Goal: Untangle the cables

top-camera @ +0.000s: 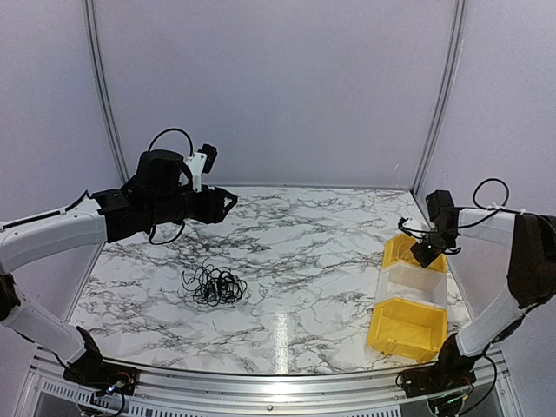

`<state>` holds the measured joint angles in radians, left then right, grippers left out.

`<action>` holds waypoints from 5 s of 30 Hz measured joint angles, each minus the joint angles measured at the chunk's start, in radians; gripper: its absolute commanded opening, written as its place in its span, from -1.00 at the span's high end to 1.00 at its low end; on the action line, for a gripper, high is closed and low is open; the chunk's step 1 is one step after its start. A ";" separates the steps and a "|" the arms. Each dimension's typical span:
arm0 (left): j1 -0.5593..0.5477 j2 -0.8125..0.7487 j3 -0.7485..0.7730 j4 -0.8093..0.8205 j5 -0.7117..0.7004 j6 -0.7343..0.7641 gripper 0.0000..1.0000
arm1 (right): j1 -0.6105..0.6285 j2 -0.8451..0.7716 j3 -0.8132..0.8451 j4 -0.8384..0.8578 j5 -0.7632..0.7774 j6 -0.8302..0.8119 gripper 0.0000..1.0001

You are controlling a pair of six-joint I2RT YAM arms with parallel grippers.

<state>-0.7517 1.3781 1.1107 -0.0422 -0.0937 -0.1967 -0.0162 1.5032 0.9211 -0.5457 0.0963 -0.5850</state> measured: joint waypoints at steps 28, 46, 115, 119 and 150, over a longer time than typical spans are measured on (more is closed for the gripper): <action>0.000 0.000 0.000 0.000 0.018 -0.002 -0.29 | -0.004 -0.142 0.162 -0.221 0.003 0.013 0.29; 0.000 0.000 0.000 0.000 0.026 -0.004 -0.29 | -0.005 -0.164 0.064 -0.319 -0.225 0.063 0.28; 0.000 -0.120 -0.272 -0.217 -0.249 -0.305 -0.15 | 0.165 -0.291 0.096 -0.087 -0.603 0.086 0.16; 0.000 -0.193 -0.405 -0.244 -0.246 -0.408 -0.13 | 0.197 -0.254 0.003 0.003 -0.755 0.069 0.16; 0.008 -0.135 -0.276 -0.232 -0.236 -0.353 1.00 | 0.314 -0.226 -0.036 0.050 -0.784 0.005 0.17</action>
<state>-0.7441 1.2427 0.8349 -0.2741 -0.3294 -0.5499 0.2981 1.2774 0.8848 -0.4957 -0.6876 -0.5800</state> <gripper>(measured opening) 0.021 0.415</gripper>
